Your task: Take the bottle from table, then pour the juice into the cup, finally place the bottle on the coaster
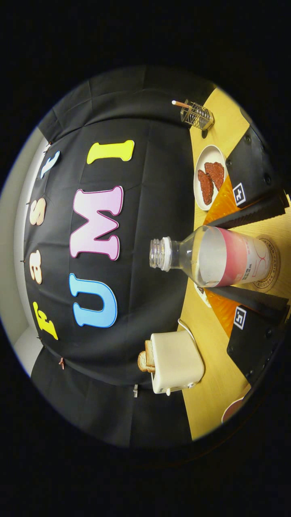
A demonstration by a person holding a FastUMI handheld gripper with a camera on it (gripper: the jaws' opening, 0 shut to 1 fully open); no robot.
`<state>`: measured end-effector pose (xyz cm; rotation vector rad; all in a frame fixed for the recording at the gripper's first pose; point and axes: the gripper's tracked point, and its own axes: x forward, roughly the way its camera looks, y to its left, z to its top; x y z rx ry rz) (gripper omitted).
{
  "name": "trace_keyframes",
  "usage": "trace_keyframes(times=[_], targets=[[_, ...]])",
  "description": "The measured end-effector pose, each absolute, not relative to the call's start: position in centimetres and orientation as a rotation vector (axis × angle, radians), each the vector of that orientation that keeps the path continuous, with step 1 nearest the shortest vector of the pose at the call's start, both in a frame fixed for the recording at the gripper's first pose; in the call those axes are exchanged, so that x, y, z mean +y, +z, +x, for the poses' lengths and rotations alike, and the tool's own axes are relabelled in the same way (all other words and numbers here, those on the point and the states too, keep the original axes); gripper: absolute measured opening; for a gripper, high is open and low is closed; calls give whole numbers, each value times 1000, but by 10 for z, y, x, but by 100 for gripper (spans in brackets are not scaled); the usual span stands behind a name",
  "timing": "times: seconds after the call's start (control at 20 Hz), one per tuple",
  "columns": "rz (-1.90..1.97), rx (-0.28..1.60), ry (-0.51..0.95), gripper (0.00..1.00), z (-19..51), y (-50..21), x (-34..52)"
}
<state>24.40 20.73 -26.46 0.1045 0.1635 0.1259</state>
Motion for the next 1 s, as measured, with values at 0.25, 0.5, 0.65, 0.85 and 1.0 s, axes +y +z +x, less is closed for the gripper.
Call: trace_keyframes(times=[0.25, 0.5, 0.65, 0.85, 1.0], targets=[[95, 181, 143, 76, 242, -272, 212], [101, 175, 149, 77, 240, -270, 213], [96, 191, 136, 82, 237, -275, 211], [86, 201, 138, 99, 229, -275, 212], [65, 200, 132, 98, 223, -269, 209]])
